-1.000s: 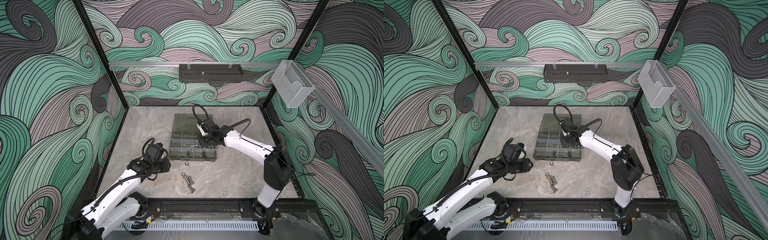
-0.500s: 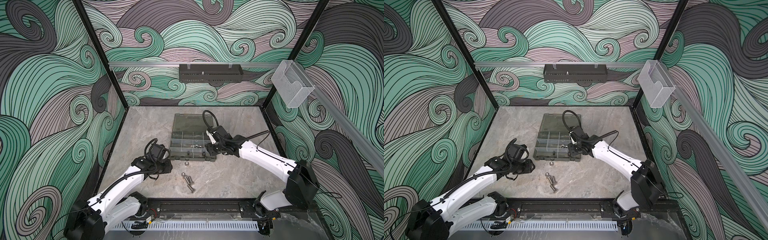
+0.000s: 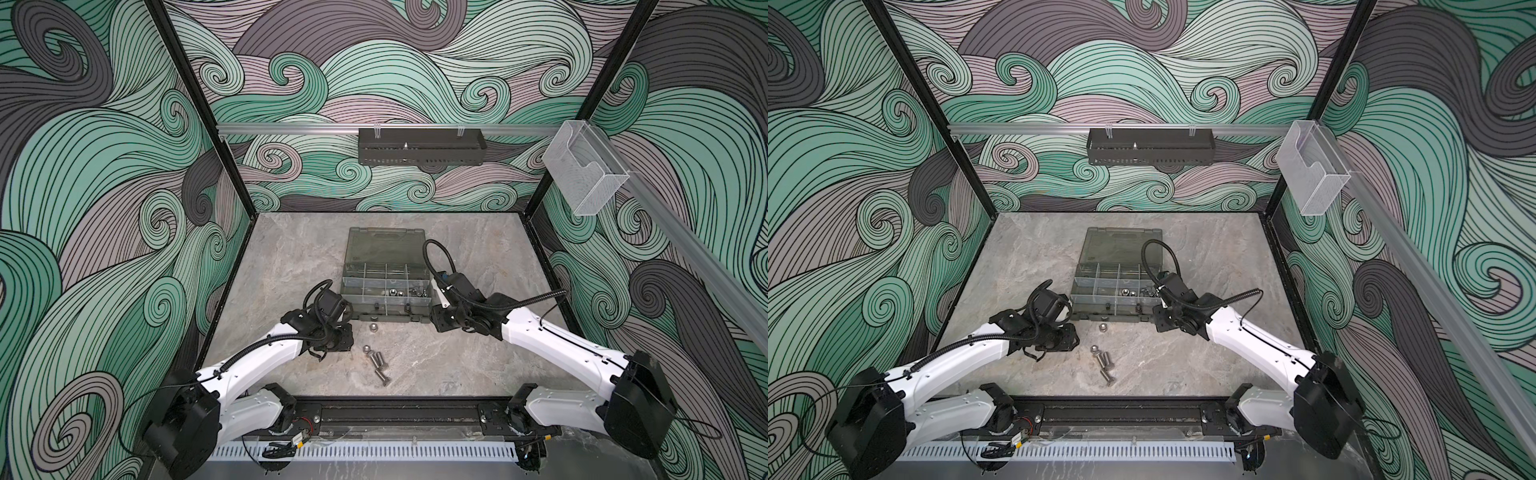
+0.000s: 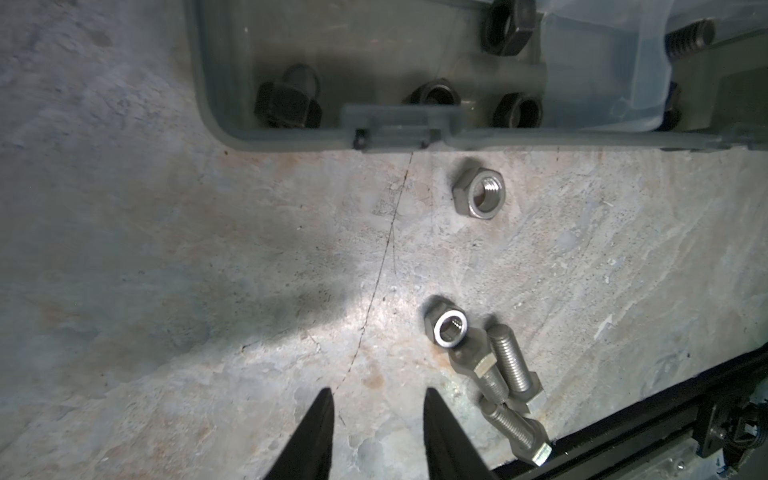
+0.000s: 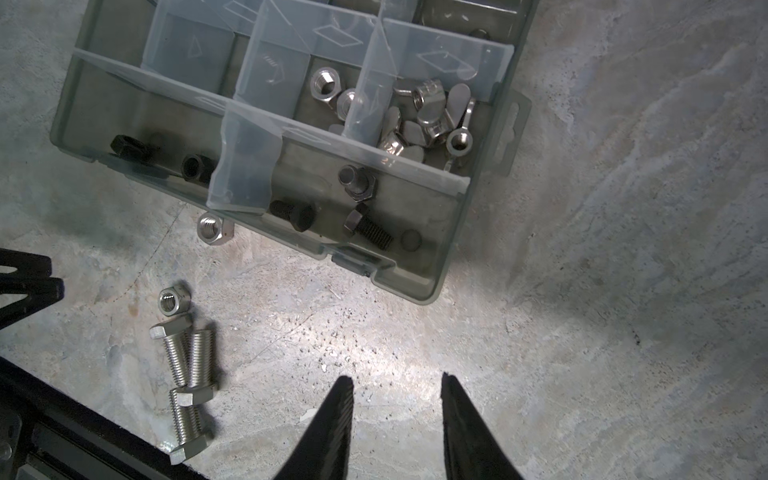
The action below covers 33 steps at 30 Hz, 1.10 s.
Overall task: Sort the screws and nuts into containers
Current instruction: 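Open the right gripper to drop the nut while the left gripper lowers toward the nuts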
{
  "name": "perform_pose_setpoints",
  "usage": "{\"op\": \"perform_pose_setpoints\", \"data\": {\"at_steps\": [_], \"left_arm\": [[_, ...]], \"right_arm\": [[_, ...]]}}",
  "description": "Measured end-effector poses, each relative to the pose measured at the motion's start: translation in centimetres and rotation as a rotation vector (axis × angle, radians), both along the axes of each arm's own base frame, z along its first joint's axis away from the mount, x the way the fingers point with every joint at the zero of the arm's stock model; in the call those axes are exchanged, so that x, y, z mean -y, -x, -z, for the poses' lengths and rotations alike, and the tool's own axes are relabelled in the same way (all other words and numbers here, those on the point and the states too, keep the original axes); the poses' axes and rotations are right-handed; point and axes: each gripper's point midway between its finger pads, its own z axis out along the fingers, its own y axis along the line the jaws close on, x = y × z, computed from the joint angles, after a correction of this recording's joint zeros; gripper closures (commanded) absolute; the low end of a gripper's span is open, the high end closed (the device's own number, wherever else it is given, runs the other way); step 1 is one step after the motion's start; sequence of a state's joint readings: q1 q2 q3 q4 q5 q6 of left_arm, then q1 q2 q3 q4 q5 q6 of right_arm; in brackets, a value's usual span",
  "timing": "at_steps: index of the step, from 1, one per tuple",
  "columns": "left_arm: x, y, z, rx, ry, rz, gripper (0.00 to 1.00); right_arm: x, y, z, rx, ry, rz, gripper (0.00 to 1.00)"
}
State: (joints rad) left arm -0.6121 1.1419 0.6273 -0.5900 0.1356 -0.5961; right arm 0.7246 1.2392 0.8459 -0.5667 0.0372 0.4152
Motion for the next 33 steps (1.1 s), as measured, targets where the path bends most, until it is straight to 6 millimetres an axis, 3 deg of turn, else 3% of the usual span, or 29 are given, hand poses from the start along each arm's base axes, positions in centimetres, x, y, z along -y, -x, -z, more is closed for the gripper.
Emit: {"op": "perform_pose_setpoints", "data": {"at_steps": [16,33], "left_arm": [[3.7,-1.1,0.6,-0.041,-0.038,0.091,0.56],[5.7,-1.3,2.9,-0.106,-0.119,0.145,0.56]], "right_arm": [[2.0,1.9,1.1,-0.019,-0.030,0.087,0.62],[2.5,2.5,1.9,-0.037,-0.031,0.112,0.62]]}}
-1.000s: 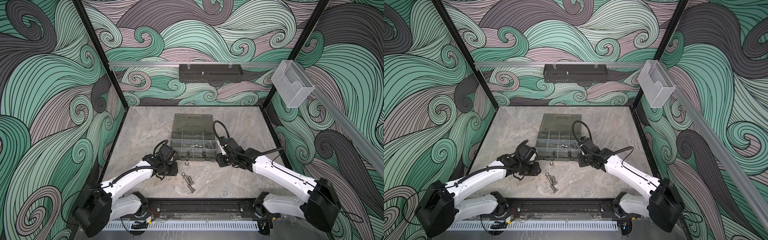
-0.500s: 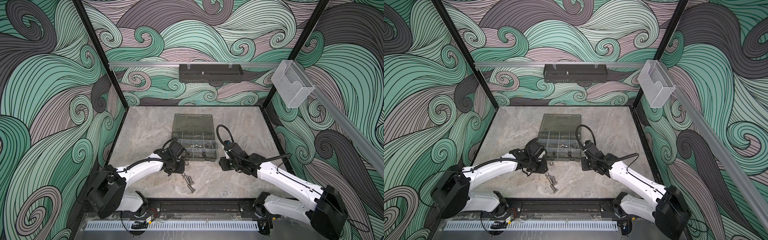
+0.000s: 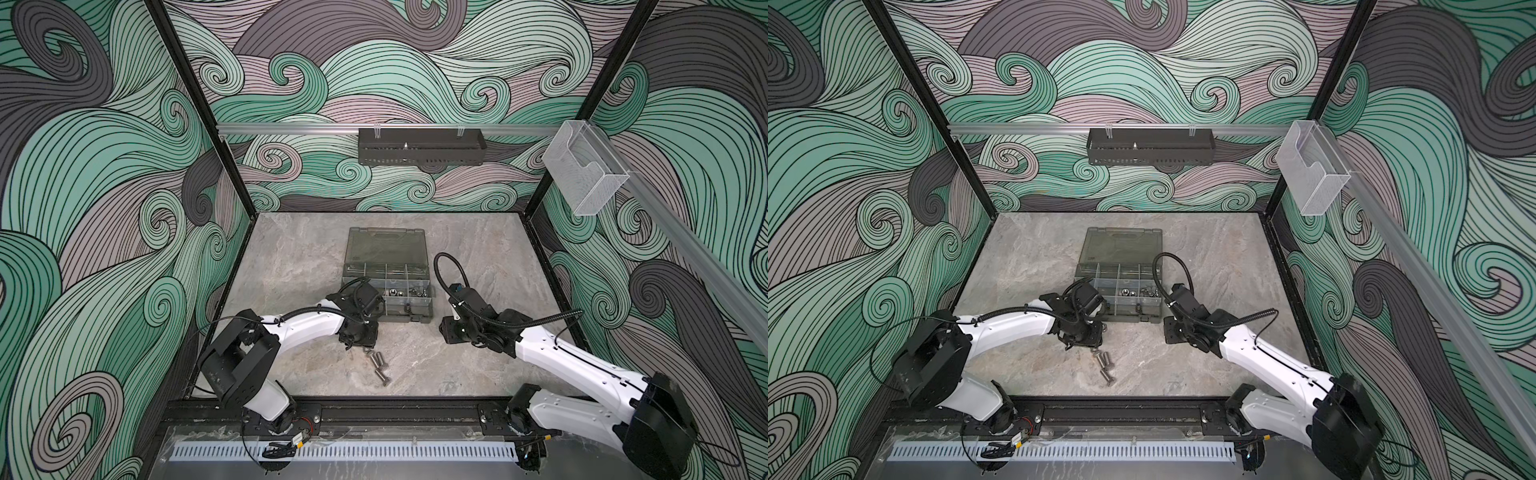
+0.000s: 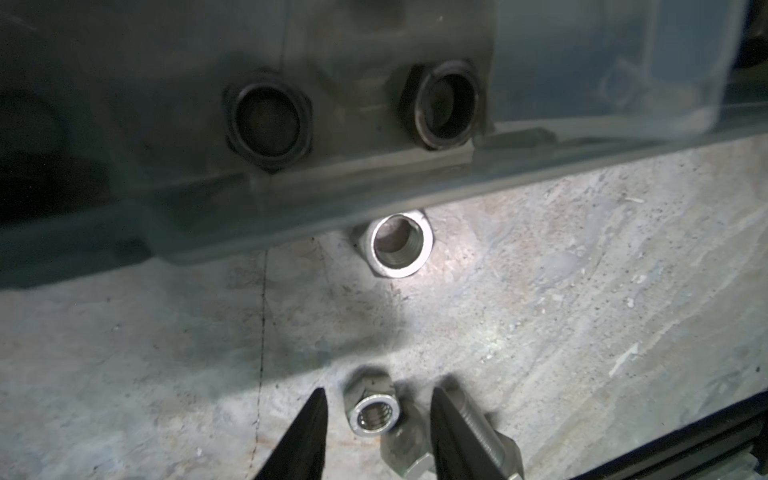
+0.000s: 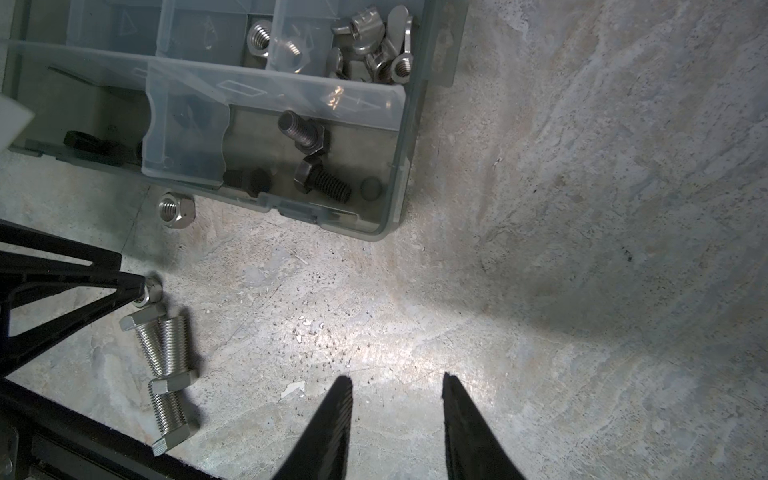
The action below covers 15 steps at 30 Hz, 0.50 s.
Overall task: Sort the screws and nuts into containers
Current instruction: 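Open the right gripper to drop the nut while the left gripper lowers toward the nuts, then lower the left gripper onto a silver hex nut beside the box and close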
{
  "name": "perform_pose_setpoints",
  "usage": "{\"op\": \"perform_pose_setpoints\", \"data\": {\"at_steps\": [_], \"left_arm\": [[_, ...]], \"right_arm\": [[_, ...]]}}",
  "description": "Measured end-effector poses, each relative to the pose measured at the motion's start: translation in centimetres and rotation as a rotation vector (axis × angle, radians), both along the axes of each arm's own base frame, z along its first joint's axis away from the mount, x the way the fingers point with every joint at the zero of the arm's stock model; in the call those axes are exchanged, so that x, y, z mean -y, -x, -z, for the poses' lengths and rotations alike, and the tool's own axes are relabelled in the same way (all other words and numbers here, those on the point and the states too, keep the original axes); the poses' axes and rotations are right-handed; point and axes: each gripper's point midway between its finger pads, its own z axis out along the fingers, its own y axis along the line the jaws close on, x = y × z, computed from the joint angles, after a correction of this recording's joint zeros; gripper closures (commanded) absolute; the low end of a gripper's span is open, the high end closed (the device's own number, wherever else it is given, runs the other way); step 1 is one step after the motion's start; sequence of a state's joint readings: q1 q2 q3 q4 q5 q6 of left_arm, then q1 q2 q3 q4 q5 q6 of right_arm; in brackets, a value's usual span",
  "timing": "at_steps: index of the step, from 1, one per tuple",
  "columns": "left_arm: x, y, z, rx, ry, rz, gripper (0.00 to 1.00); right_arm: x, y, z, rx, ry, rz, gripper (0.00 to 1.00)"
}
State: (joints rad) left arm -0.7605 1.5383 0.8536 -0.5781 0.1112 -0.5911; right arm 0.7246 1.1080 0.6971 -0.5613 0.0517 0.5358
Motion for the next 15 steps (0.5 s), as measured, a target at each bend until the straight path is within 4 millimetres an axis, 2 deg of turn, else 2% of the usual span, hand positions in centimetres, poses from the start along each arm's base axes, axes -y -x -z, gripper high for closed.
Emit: {"op": "perform_pose_setpoints", "data": {"at_steps": [15], "left_arm": [[-0.3,1.0,1.4,-0.015,-0.097,0.048,0.56]], "right_arm": [[0.1,0.1,0.6,-0.003,-0.001,0.004,0.62]]}}
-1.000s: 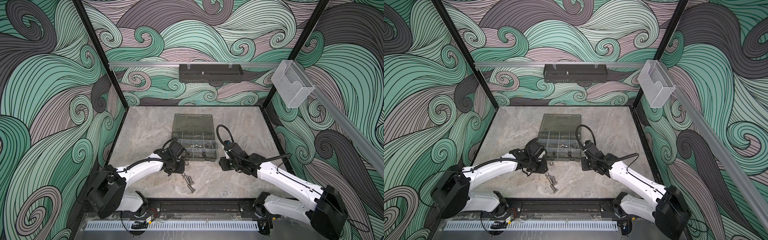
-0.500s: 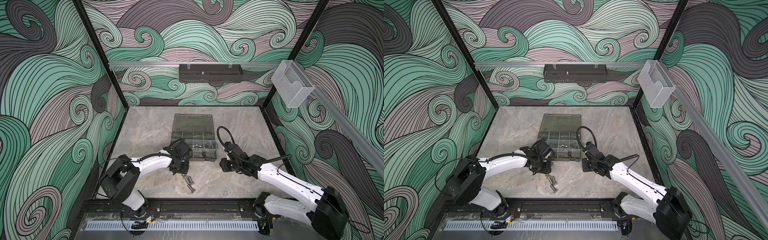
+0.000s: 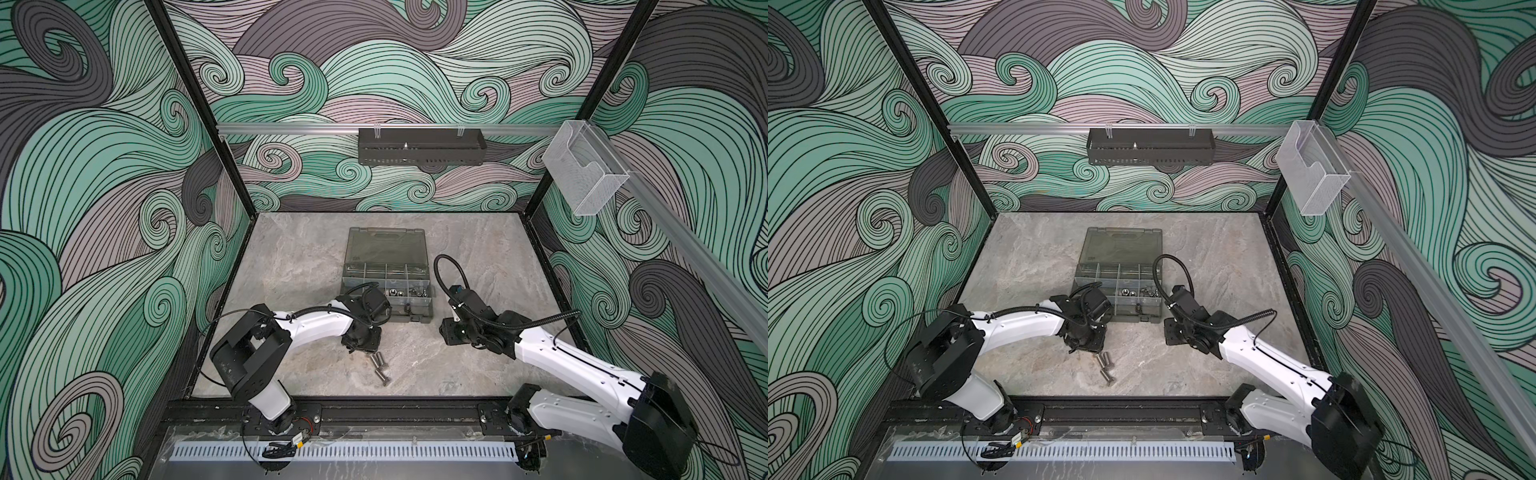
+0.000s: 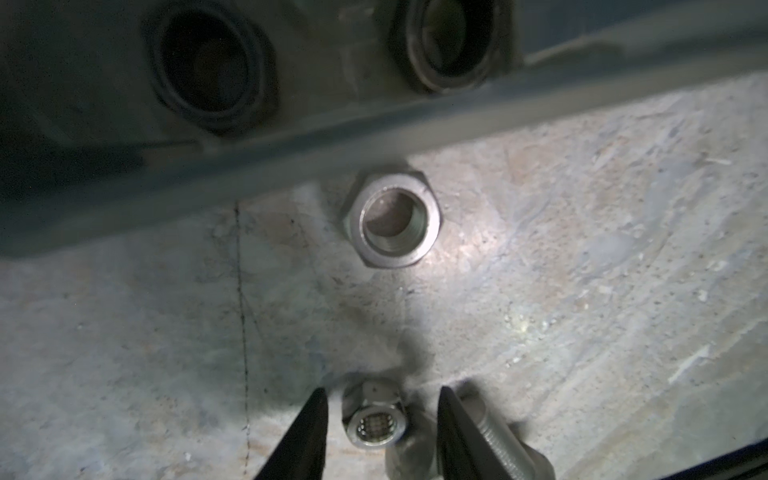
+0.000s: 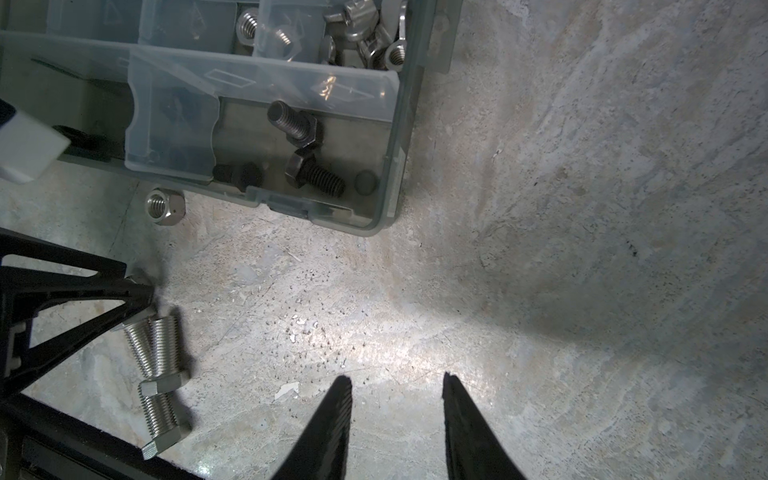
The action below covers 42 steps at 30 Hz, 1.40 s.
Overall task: Sort the screws and nuts into containers
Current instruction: 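Lower the left gripper onto a silver hex nut beside the box and close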
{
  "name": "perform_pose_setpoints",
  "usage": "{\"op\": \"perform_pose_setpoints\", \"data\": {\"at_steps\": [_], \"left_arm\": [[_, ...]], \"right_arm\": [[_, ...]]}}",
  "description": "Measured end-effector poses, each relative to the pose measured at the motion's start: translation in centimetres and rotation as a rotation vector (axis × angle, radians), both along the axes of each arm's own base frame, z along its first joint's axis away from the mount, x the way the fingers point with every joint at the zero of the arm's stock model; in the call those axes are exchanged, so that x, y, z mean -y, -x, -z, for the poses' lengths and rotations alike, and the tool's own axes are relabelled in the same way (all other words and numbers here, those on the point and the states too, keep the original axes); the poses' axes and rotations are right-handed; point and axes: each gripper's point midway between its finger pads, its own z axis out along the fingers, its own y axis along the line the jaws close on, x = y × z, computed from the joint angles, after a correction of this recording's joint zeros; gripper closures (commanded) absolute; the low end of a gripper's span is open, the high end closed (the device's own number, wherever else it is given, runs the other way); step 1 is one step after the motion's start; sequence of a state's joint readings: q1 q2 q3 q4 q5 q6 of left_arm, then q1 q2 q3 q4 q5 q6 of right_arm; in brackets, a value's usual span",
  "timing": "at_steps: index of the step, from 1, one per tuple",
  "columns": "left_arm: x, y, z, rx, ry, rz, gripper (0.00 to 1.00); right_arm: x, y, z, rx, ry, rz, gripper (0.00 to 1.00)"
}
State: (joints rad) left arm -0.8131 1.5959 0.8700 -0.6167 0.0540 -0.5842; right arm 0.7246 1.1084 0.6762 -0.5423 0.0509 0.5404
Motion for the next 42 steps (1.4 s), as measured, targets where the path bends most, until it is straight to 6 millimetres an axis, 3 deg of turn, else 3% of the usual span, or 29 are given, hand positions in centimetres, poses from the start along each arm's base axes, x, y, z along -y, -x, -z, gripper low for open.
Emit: {"op": "perform_pose_setpoints", "data": {"at_steps": [19,42], "left_arm": [[-2.2,0.1,0.4,0.020,-0.137,0.015,0.59],[-1.7,0.1,0.5,0.025,-0.142,0.048,0.79]], "right_arm": [[0.2,0.2,0.5,-0.006,0.004,0.003,0.62],[0.1,0.1,0.5,-0.003,0.001,0.003,0.61]]}}
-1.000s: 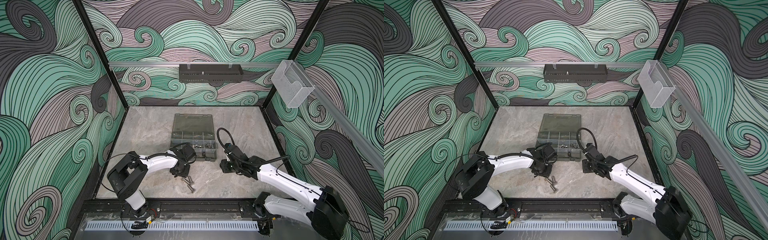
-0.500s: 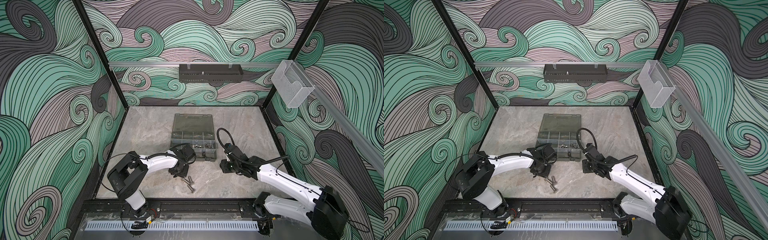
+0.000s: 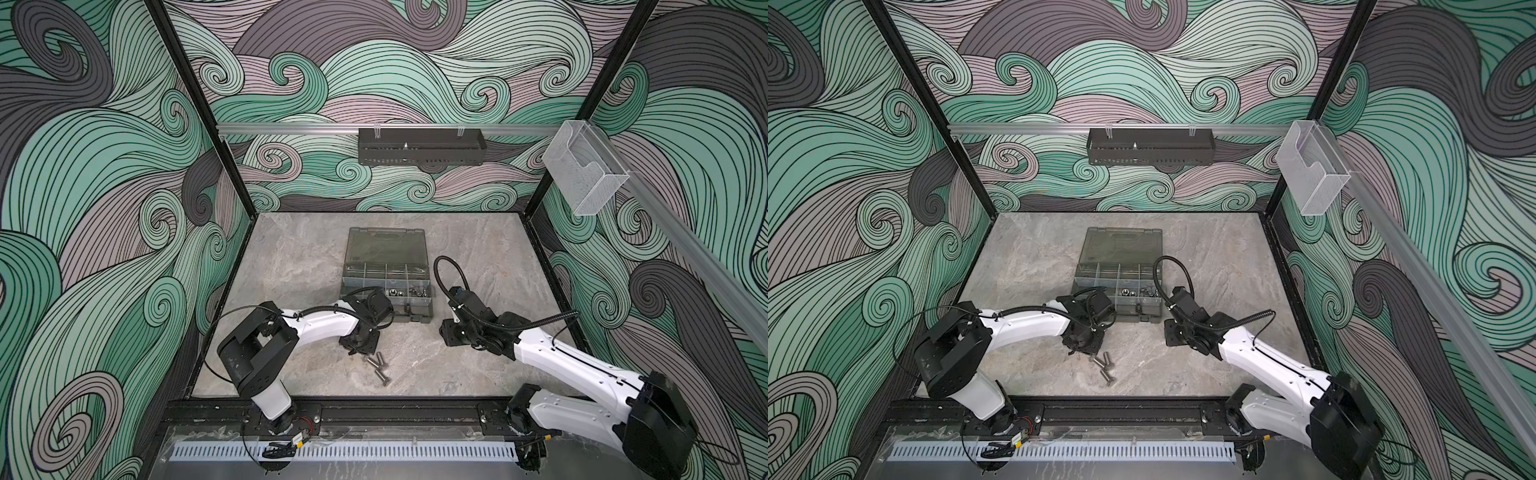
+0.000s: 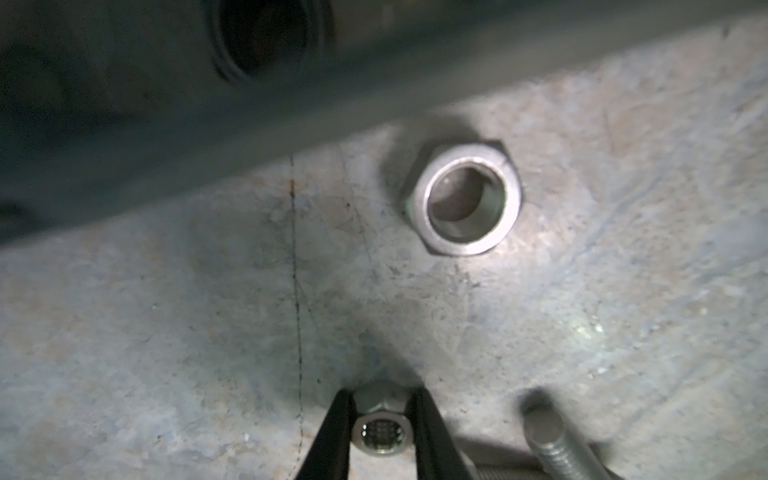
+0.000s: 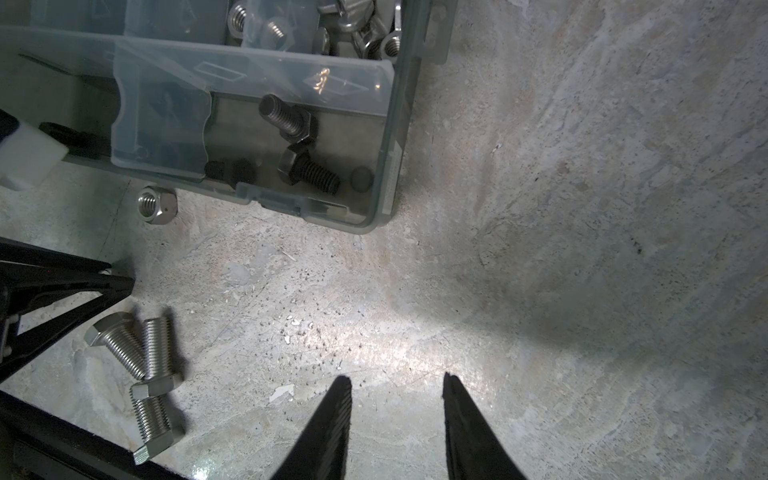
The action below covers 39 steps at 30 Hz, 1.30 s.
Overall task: Sort the screws and nuts into containers
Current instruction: 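Lower the left gripper onto a silver hex nut beside the box and close, then lift the hex nut with the left gripper into the middle compartment and open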
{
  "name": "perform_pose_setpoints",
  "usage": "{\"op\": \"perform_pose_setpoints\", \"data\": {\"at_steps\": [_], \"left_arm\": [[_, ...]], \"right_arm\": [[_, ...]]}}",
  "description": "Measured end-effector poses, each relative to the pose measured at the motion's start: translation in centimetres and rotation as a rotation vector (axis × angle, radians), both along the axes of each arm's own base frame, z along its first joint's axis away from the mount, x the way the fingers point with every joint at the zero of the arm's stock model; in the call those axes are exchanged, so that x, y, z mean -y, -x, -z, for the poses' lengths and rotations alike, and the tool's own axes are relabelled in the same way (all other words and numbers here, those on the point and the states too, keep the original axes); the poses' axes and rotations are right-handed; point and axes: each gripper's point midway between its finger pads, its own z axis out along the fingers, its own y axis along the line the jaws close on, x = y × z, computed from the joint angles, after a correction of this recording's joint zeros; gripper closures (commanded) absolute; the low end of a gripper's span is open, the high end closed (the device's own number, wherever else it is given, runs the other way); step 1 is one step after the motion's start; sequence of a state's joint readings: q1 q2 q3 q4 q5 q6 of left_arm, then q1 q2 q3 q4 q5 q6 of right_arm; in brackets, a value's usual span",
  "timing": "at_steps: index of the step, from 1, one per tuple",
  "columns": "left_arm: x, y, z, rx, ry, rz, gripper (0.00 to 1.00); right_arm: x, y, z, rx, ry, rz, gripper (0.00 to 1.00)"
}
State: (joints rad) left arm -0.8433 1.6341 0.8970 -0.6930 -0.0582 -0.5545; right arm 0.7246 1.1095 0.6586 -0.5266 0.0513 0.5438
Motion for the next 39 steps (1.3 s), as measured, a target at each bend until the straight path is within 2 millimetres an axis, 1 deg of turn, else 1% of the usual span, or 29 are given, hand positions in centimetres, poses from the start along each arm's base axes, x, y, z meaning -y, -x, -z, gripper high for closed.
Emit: {"op": "perform_pose_setpoints", "data": {"at_steps": [4,9,11,13,15,21,23,26,29,32,37,39], "left_arm": [[0.0,0.0,0.0,0.001,0.000,0.003,0.81],[0.3,0.0,-0.1,-0.001,0.009,0.004,0.81],[0.6,-0.1,-0.4,0.000,0.018,0.007,0.82],[1.3,-0.7,-1.1,0.013,0.037,0.013,0.82],[2.2,-1.5,-2.1,0.037,0.063,0.023,0.81],[5.8,-5.0,-6.7,0.142,0.155,0.067,0.80],[7.1,-6.5,-8.0,0.174,0.172,0.083,0.80],[8.8,-8.7,-9.3,0.207,0.183,0.116,0.80],[9.7,-10.8,-9.7,0.222,0.173,0.140,0.80],[10.1,-12.7,-9.4,0.223,0.158,0.150,0.80],[10.4,-15.1,-8.9,0.219,0.140,0.154,0.80],[10.5,-15.8,-8.6,0.216,0.138,0.152,0.80]], "right_arm": [[0.0,0.0,0.0,0.000,0.000,0.000,0.62],[0.0,0.0,0.0,0.000,0.000,0.000,0.62],[0.0,0.0,0.0,0.000,0.000,0.000,0.62],[0.0,0.0,0.0,0.000,0.000,0.000,0.62],[0.0,0.0,0.0,0.001,0.000,0.000,0.62],[0.0,0.0,-0.4,0.013,-0.012,0.002,0.62],[0.2,0.1,-0.4,0.013,-0.012,0.005,0.62],[0.3,0.3,-0.4,0.011,-0.012,0.008,0.62],[0.5,0.4,-0.7,0.021,-0.019,0.012,0.62],[0.8,0.5,-0.8,0.036,-0.023,0.021,0.61],[1.3,0.9,-0.7,0.037,-0.024,0.031,0.61],[1.4,1.0,-0.7,0.034,-0.025,0.036,0.61]]}}
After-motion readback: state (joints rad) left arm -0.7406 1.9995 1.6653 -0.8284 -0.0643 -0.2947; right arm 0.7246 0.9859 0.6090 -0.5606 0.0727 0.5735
